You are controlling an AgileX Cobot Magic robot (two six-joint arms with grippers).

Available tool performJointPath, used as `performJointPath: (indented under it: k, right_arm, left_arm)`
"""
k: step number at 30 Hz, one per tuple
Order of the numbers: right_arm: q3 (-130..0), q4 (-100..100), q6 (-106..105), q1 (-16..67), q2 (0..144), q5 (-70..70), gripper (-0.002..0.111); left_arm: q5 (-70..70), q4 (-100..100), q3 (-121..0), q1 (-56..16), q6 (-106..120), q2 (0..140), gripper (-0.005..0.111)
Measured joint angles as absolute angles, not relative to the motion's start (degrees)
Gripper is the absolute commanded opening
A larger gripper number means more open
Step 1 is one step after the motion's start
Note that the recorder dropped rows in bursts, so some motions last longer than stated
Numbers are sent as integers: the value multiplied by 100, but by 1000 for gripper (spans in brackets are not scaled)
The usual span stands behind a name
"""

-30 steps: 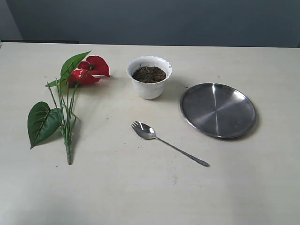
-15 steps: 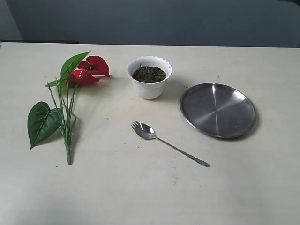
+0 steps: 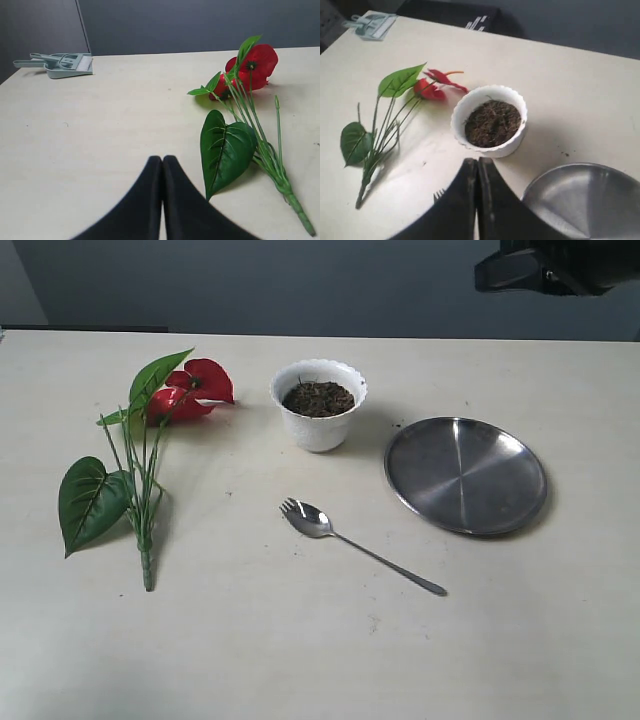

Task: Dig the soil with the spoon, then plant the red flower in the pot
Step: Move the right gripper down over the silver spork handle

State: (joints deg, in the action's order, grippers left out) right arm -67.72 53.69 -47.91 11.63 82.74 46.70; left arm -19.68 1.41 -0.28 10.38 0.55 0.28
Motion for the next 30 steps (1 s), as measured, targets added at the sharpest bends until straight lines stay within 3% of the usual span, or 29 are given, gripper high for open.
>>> performJointPath:
  k: [5,11,23,30]
  right_arm:
    - [-7263,4262,-4330,1497,8561,4955,1]
    - [-7415,3011,-3787,2398,8903,4940,24]
    - [-7415,1416,-2583,3748,9955,4835,43]
    - [-7415,907,-1854,3983,10353,4825,44]
  left_arm:
    - [-1968,141,-28,1038,55,28,0]
    - [-1968,141,-28,1038,55,28,0]
    - [-1968,141,-28,1038,55,28,0]
    - [-1968,141,-28,1038,55,28,0]
